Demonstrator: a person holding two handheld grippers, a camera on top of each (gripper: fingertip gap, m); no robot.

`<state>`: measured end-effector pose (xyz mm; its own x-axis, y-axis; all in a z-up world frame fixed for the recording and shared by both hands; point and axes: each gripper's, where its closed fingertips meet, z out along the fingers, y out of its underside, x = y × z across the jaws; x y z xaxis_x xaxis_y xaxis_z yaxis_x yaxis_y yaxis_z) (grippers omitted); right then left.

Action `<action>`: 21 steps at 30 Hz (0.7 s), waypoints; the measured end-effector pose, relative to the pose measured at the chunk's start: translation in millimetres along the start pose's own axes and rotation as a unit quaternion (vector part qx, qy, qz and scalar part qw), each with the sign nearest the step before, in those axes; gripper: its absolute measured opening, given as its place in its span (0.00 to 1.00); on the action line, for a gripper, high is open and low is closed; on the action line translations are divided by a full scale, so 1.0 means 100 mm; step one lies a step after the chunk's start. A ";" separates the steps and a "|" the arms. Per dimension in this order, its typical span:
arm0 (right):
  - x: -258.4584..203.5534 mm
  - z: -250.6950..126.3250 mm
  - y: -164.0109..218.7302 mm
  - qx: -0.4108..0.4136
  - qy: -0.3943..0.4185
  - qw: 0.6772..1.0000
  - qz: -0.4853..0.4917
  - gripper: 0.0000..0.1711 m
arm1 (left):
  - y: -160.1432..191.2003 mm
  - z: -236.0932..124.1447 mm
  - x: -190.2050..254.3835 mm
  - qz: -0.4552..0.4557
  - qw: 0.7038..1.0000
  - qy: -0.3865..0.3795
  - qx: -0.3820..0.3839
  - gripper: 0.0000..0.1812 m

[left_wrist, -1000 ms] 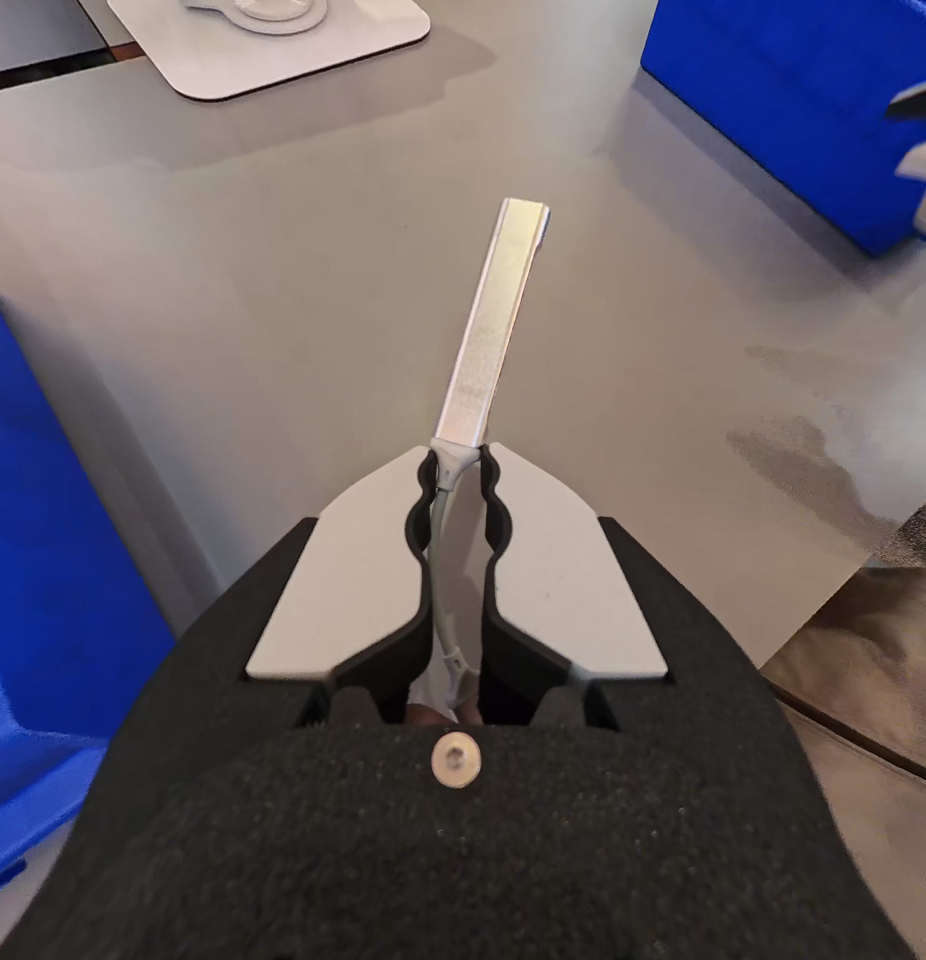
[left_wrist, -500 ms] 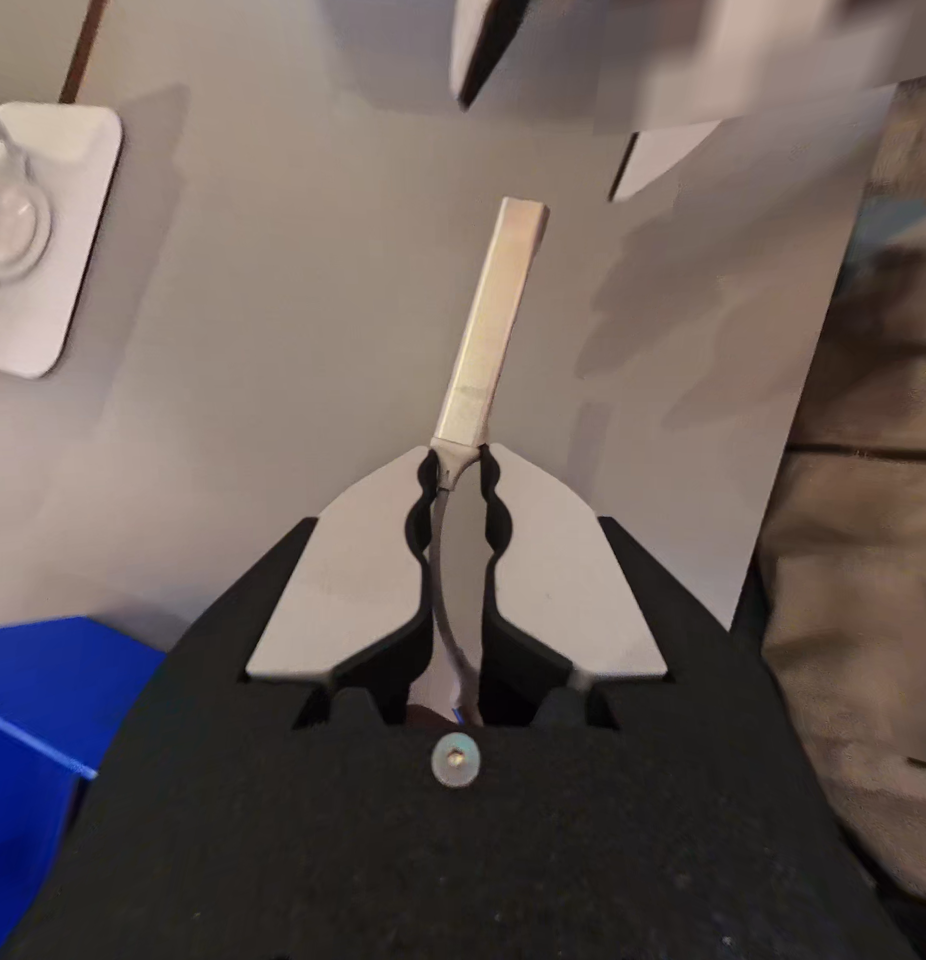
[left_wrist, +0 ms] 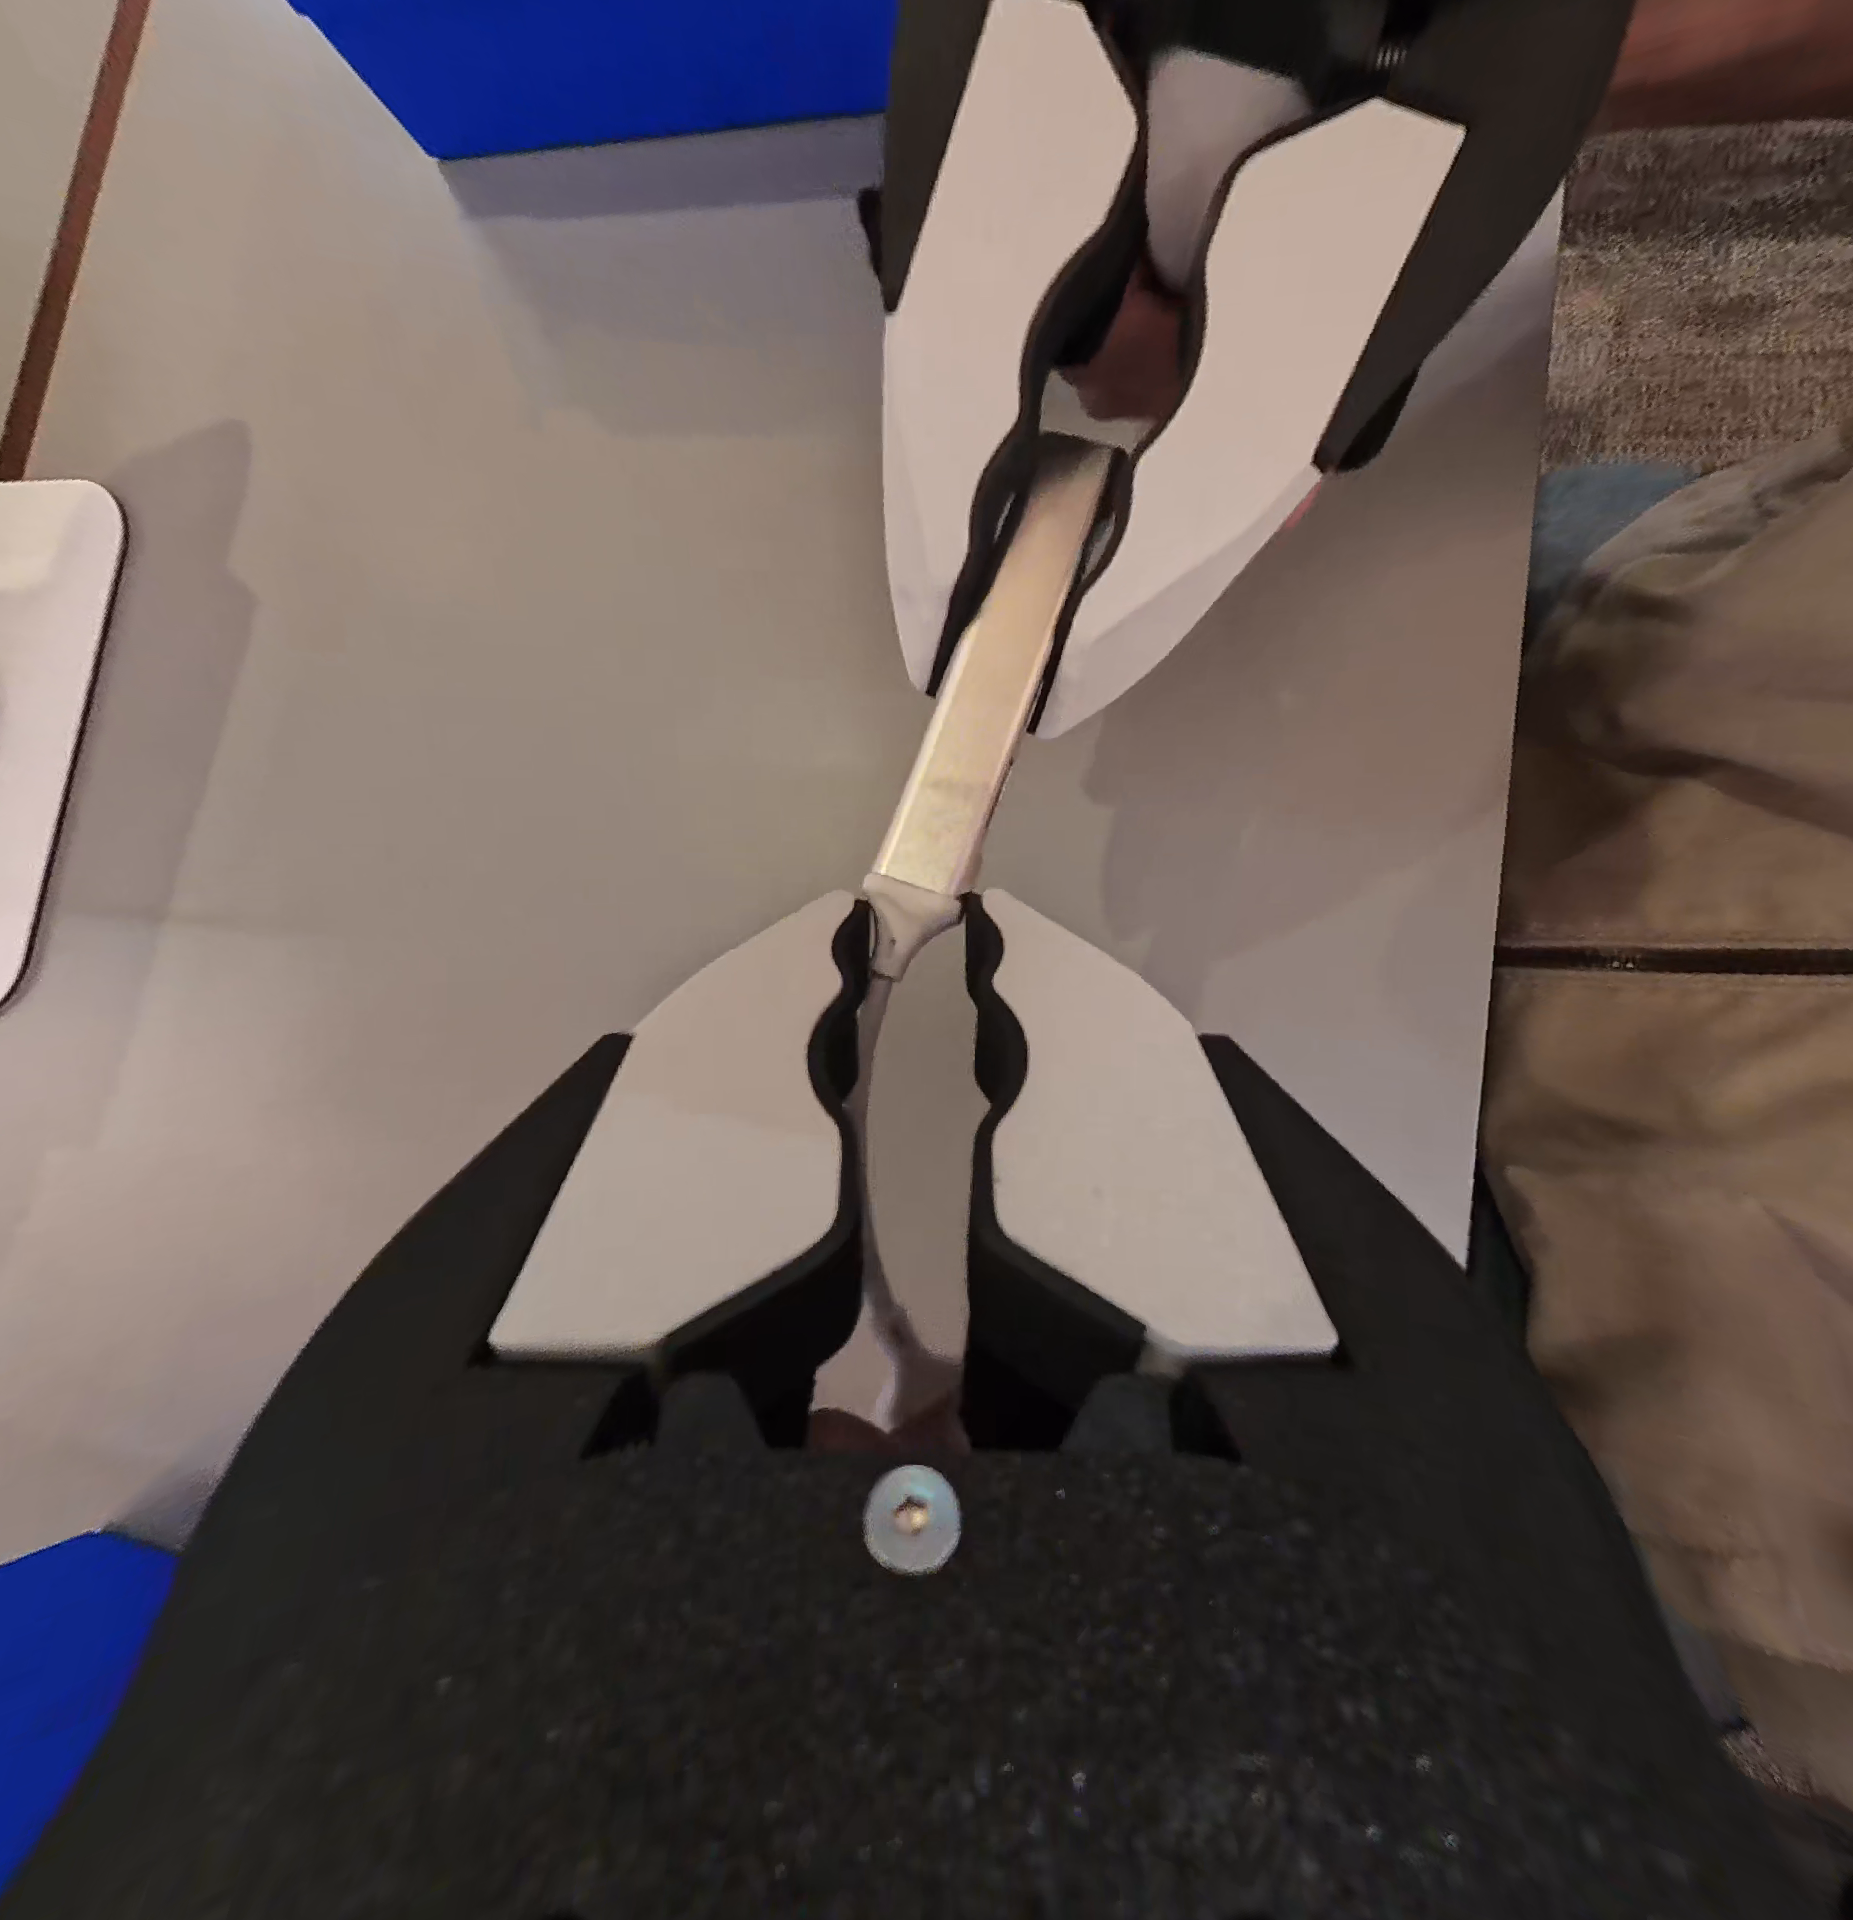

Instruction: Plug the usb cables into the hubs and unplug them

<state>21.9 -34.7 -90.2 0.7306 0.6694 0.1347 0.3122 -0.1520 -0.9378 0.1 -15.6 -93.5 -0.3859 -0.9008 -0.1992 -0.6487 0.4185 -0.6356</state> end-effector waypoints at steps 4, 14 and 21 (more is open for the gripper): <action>0.06 -0.03 0.00 0.006 0.019 1.000 0.010 0.10 | -0.07 -0.10 -0.10 -0.018 0.997 -0.060 0.042 0.22; 0.56 -0.41 0.21 -0.020 0.255 0.961 0.104 0.10 | 0.30 -0.56 -0.65 -0.284 0.855 -0.376 0.216 0.28; 0.52 -0.49 0.40 -0.001 0.358 0.916 0.179 0.10 | 0.71 -0.40 -0.65 -0.413 0.794 -0.389 0.217 0.27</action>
<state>102.1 -42.0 -105.3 0.9974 -0.0719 -0.0065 -0.0258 -0.2699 -0.9626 -47.2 77.1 -95.3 0.6863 -0.7162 0.1270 -0.1160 -0.2802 -0.9529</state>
